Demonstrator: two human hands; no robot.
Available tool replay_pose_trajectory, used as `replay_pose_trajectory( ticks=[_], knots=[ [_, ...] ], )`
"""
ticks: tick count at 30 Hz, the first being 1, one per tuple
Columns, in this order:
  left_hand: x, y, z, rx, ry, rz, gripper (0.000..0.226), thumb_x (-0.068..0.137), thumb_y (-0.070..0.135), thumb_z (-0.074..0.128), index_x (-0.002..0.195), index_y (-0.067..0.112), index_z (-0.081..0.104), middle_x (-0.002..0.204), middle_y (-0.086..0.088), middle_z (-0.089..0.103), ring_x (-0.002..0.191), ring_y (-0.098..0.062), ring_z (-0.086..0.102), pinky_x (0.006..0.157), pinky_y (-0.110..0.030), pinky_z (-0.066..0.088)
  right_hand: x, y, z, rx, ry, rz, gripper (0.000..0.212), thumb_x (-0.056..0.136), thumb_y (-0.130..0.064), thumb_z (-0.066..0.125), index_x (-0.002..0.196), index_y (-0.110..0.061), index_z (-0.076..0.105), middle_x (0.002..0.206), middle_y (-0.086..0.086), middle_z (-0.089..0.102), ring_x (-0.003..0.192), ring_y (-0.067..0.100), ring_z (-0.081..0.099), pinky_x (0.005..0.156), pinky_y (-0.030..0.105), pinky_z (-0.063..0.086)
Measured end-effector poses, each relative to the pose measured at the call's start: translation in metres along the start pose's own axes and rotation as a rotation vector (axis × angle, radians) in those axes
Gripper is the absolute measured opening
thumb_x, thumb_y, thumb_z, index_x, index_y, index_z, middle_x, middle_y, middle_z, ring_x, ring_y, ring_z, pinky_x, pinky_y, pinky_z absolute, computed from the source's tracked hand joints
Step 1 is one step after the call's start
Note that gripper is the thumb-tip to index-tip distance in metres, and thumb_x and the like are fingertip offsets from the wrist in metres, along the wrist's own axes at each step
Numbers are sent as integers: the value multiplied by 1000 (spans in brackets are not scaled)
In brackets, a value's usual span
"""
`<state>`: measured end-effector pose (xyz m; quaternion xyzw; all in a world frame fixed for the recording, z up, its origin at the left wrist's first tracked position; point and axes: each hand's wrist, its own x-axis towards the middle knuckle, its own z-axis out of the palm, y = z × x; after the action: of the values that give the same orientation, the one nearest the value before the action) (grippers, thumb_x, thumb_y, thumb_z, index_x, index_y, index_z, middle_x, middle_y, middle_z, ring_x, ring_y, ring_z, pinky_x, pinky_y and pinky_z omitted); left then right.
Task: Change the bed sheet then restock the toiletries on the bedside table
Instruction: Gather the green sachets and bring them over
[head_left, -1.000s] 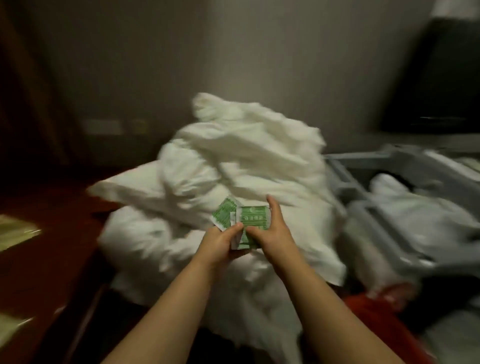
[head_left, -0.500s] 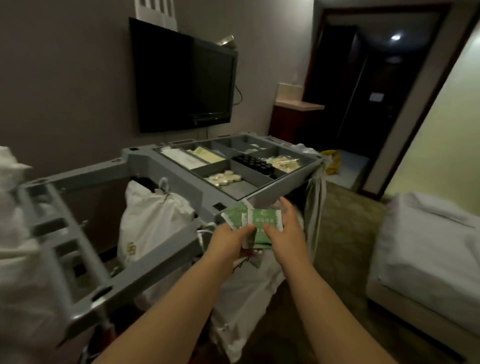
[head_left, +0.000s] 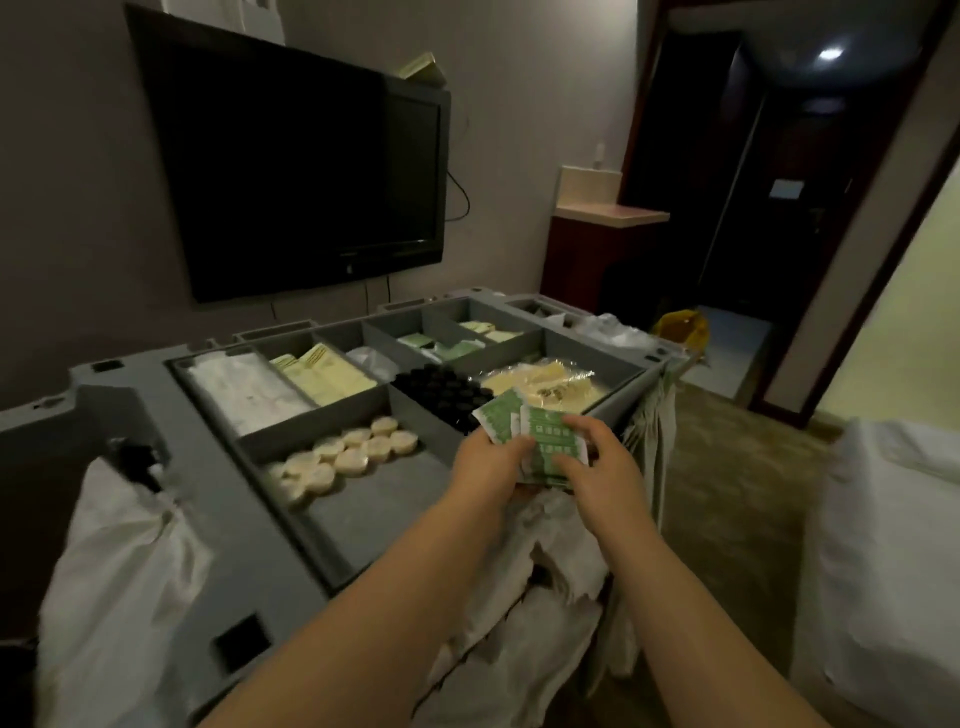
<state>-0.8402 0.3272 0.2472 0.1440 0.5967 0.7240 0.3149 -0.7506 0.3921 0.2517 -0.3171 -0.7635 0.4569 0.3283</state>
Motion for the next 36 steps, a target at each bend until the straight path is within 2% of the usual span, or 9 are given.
replay_pose_trajectory(
  ticks=[4,8,10,16,21,23,27,31,36],
  knots=[
    [65,13,35,-82,108,0,14,93,7,55,106,11,58,94,-9,64,79,-22,63,58,-28,54,87,18,-11,0,-65,-16,30,90,-2,54,113,-21,59,111,-5,55,81,2,53,62,13,40],
    [113,16,55,-92,229,6,14,91,1,51,96,11,60,96,-10,63,82,-23,63,67,-35,57,162,31,-10,70,-162,25,27,89,1,52,102,-21,60,107,1,61,78,8,58,61,19,48],
    [137,22,55,-78,294,40,18,92,0,50,91,16,59,91,-6,64,78,-19,63,63,-30,55,194,32,3,120,-219,47,25,90,0,53,100,-22,59,110,3,60,82,10,59,66,23,52],
    [222,46,37,-79,487,111,15,93,0,50,91,14,55,84,-7,62,69,-20,61,48,-26,52,277,35,59,190,-330,54,27,90,-3,55,112,-17,60,114,7,60,84,17,59,78,34,53],
    [304,48,22,11,622,108,15,91,6,56,104,14,58,100,-10,66,91,-27,65,76,-40,57,344,43,89,147,-338,82,28,91,0,50,112,-16,59,102,-2,54,83,10,53,60,17,42],
    [333,50,8,28,716,57,18,91,7,57,109,11,56,107,-13,62,98,-31,62,86,-46,54,370,45,110,135,-352,83,24,92,1,48,105,-16,58,103,2,57,82,12,54,60,18,41],
    [394,58,-33,182,929,-5,25,90,6,58,114,3,54,110,-19,60,100,-37,59,88,-47,52,428,39,162,34,-424,30,21,92,1,41,98,-14,54,104,7,57,81,16,48,61,24,37],
    [444,54,-60,357,1052,-164,33,90,11,58,121,2,53,119,-20,59,107,-36,57,92,-42,48,476,39,212,-162,-635,-89,26,95,-3,41,114,-14,56,116,10,58,87,18,49,69,25,39],
    [482,49,-76,632,1016,-369,34,95,9,46,125,-6,52,128,-21,55,118,-34,53,94,-34,43,507,40,260,-400,-896,-280,40,94,-2,45,132,-12,50,134,10,51,119,25,51,95,29,43]
  ],
)
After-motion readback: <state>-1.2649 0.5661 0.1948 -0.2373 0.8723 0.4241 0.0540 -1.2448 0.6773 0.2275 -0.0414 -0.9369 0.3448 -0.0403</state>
